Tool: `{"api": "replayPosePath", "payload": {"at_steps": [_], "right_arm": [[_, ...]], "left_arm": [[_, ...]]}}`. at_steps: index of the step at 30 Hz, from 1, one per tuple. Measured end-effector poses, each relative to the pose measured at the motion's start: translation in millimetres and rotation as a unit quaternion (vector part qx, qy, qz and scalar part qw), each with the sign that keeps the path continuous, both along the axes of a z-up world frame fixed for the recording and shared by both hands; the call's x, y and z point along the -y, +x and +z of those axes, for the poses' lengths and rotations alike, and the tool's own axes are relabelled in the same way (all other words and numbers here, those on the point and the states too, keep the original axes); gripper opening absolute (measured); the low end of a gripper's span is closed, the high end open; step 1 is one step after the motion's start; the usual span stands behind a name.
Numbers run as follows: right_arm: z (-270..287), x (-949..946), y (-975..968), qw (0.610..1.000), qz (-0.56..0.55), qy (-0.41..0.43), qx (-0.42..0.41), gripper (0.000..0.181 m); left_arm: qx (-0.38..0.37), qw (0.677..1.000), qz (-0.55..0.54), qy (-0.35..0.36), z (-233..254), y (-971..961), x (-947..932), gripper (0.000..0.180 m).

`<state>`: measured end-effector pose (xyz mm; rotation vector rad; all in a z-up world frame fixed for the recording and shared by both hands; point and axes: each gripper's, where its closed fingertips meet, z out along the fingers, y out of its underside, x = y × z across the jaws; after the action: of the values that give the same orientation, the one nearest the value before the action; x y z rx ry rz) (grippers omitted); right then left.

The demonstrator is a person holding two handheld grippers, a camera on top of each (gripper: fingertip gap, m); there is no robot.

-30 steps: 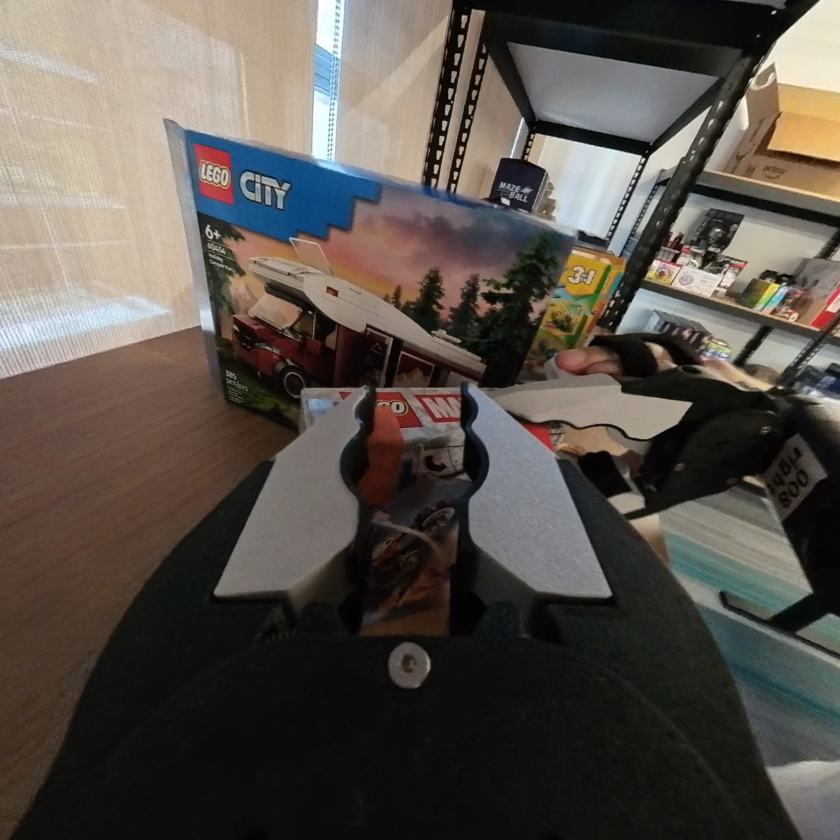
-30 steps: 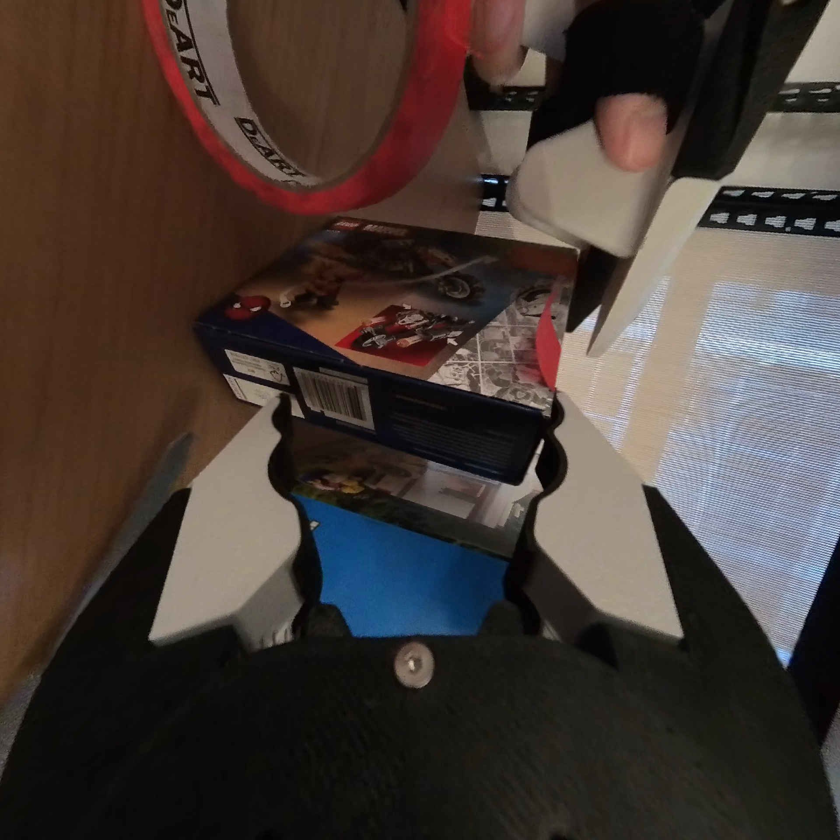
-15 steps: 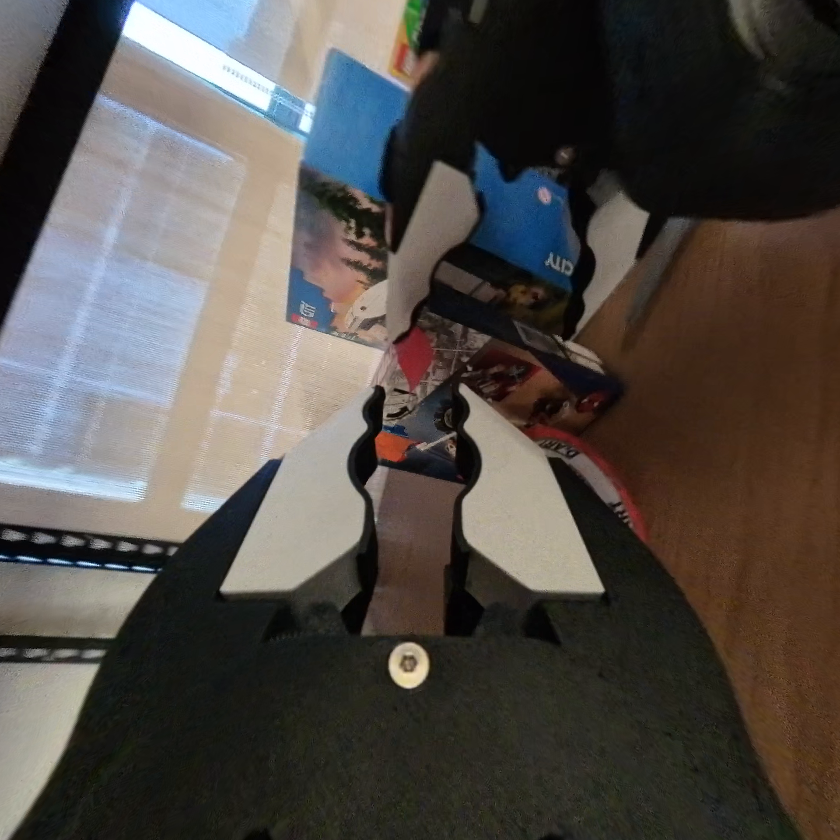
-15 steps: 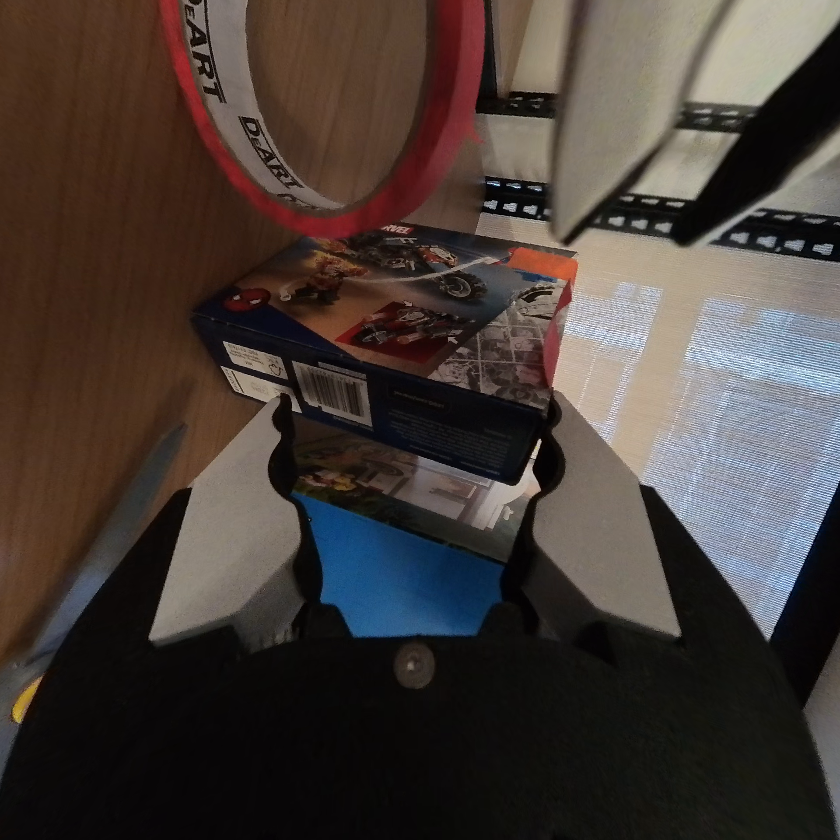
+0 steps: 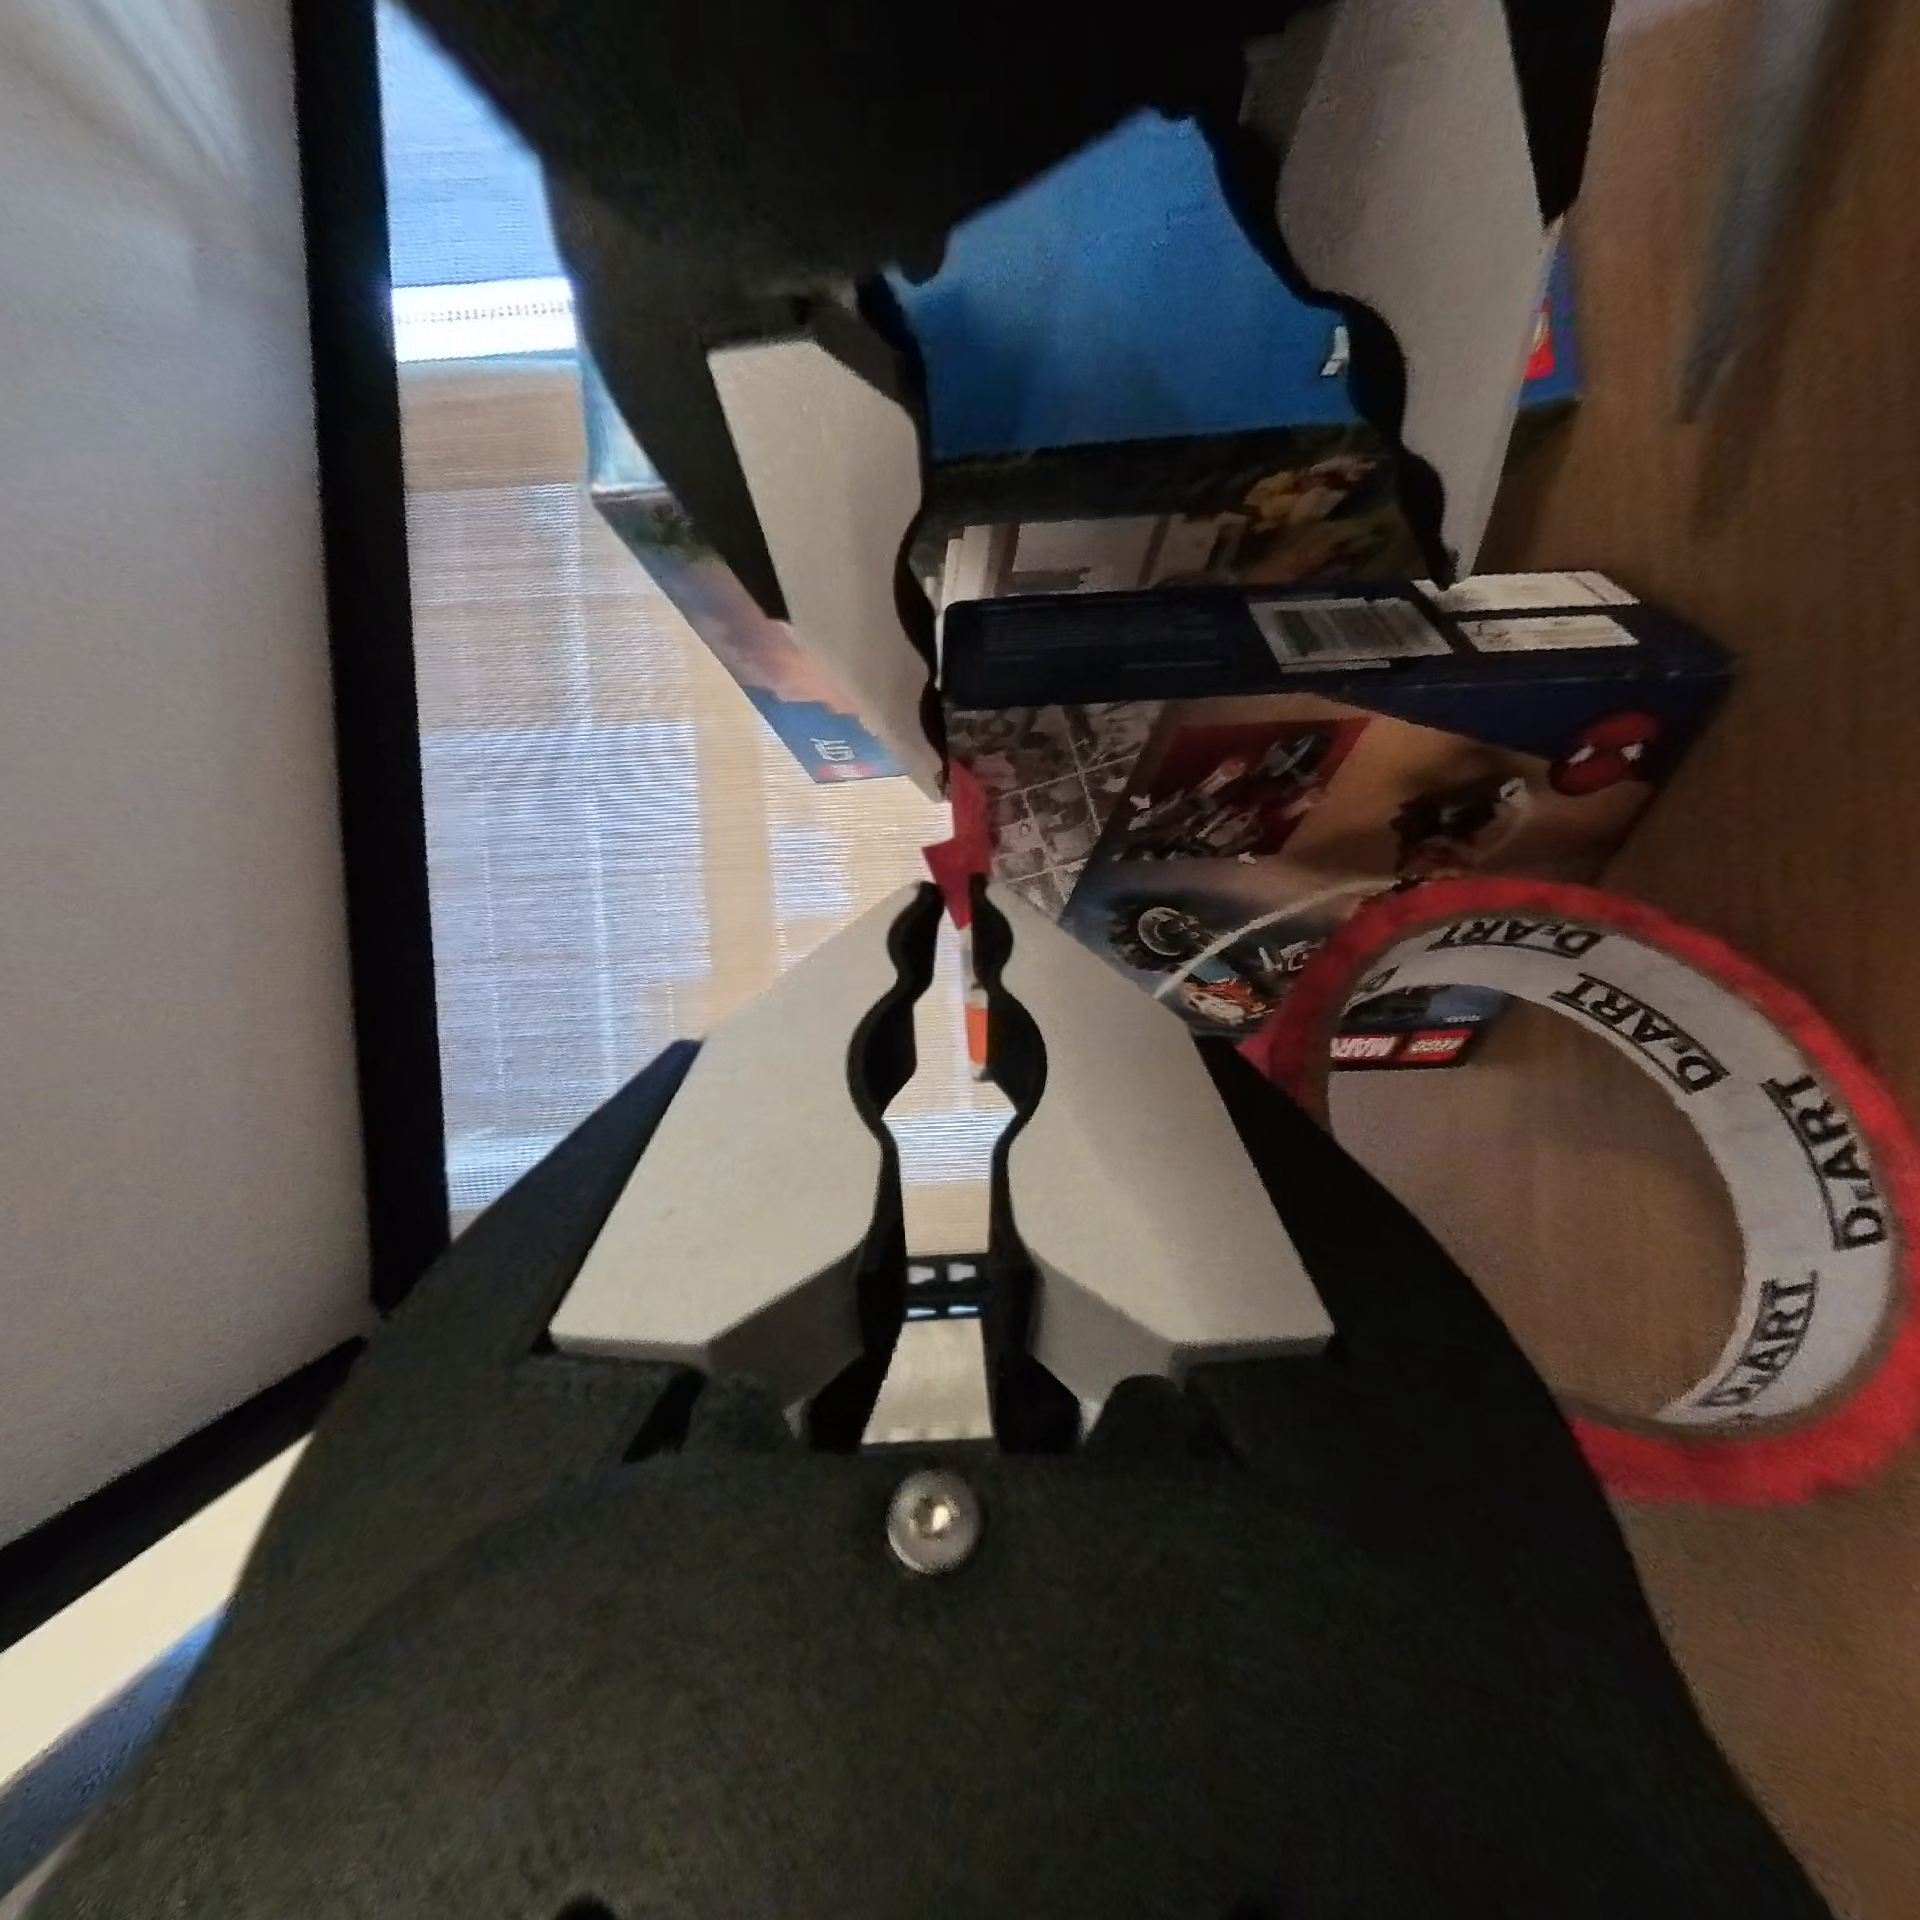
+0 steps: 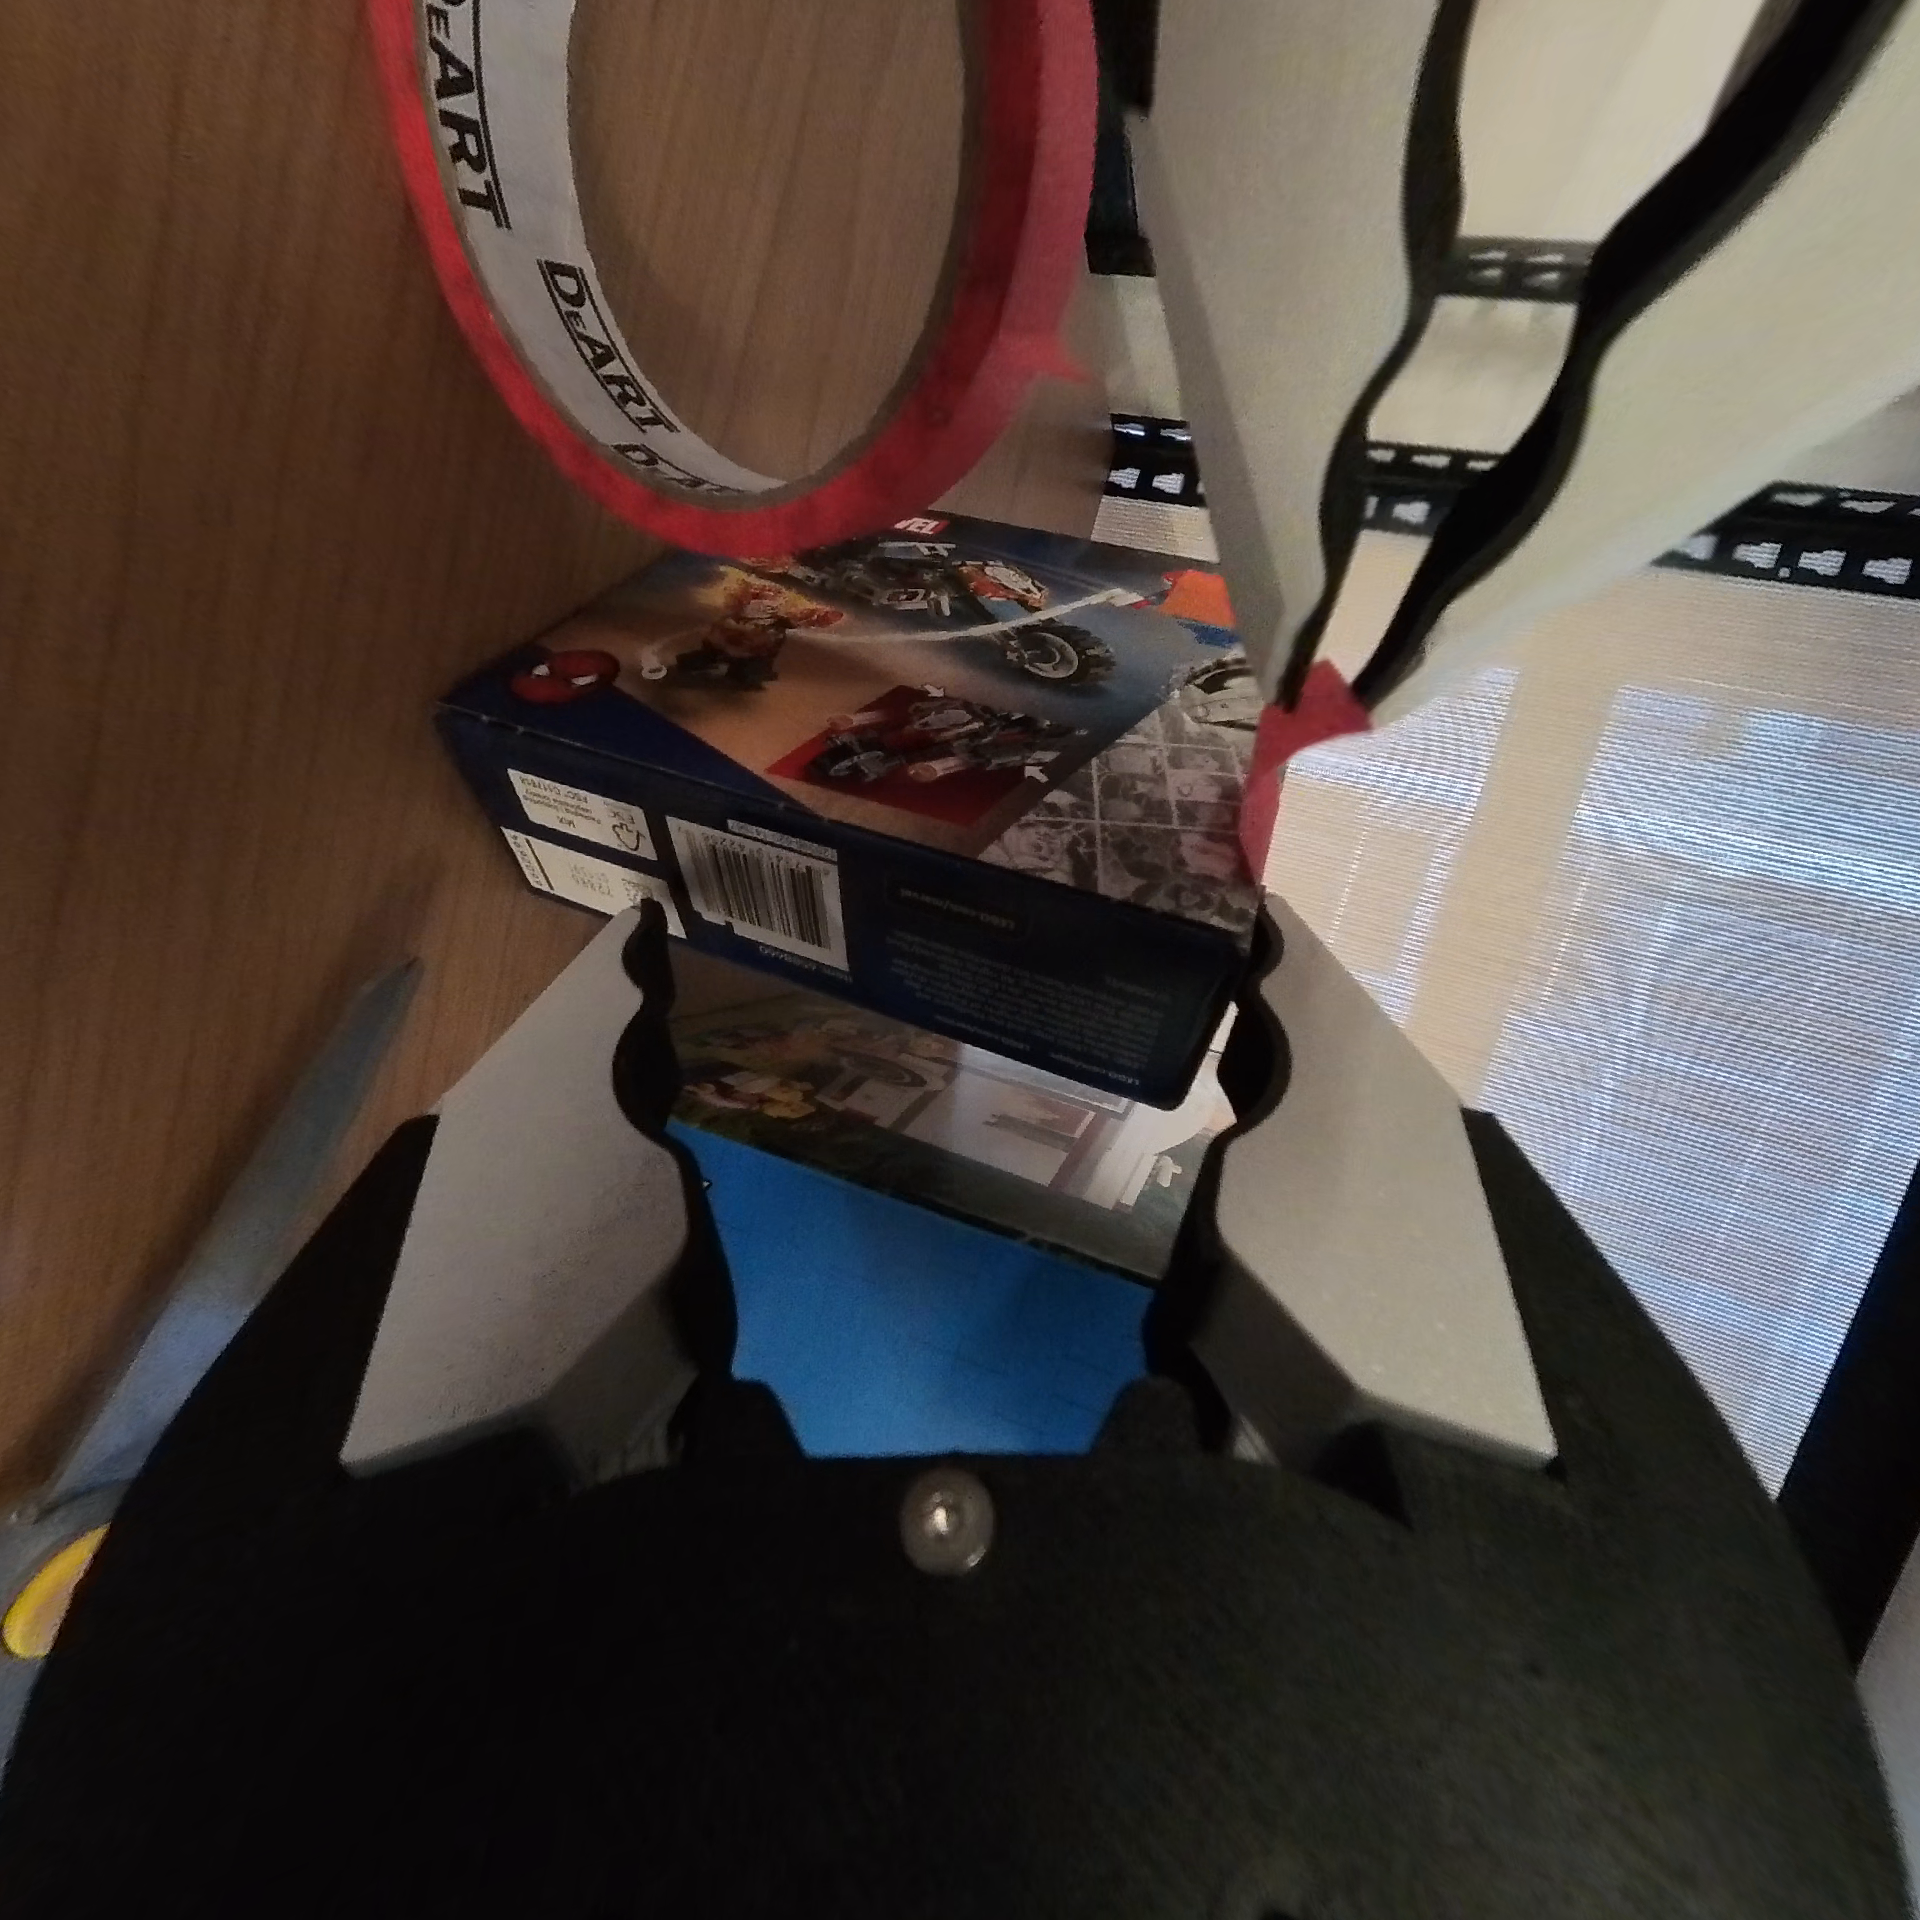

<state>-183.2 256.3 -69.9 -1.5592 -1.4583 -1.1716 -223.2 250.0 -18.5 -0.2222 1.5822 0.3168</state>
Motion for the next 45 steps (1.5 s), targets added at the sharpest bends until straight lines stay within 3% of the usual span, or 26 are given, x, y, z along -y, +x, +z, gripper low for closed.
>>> {"api": "replayPosePath", "payload": {"at_steps": [22, 36, 38, 45], "right_arm": [[-0.2, -0.1, -1.7, 1.0, 0.007, 0.002, -0.001, 0.107], [-0.1, -0.2, -1.3, 1.0, 0.006, 0.005, -0.005, 0.105], [0.0, -0.3, -0.1, 1.0, 0.002, 0.006, -0.005, 0.105], [0.1, -0.4, -1.9, 1.0, 0.004, 0.008, -0.008, 0.105]], "left_arm": [[-0.096, 0.993, 0.009, 0.066, -26.8, 15.7, 0.0, 0.0], [-0.058, 0.997, 0.007, 0.04, -27.8, 16.9, -0.1, 0.0], [-0.087, 0.996, 0.009, 0.018, -36.8, 15.0, -0.5, 0.018], [-0.104, 0.992, -0.03, -0.068, -39.9, 13.2, 9.9, 0.012]]}}
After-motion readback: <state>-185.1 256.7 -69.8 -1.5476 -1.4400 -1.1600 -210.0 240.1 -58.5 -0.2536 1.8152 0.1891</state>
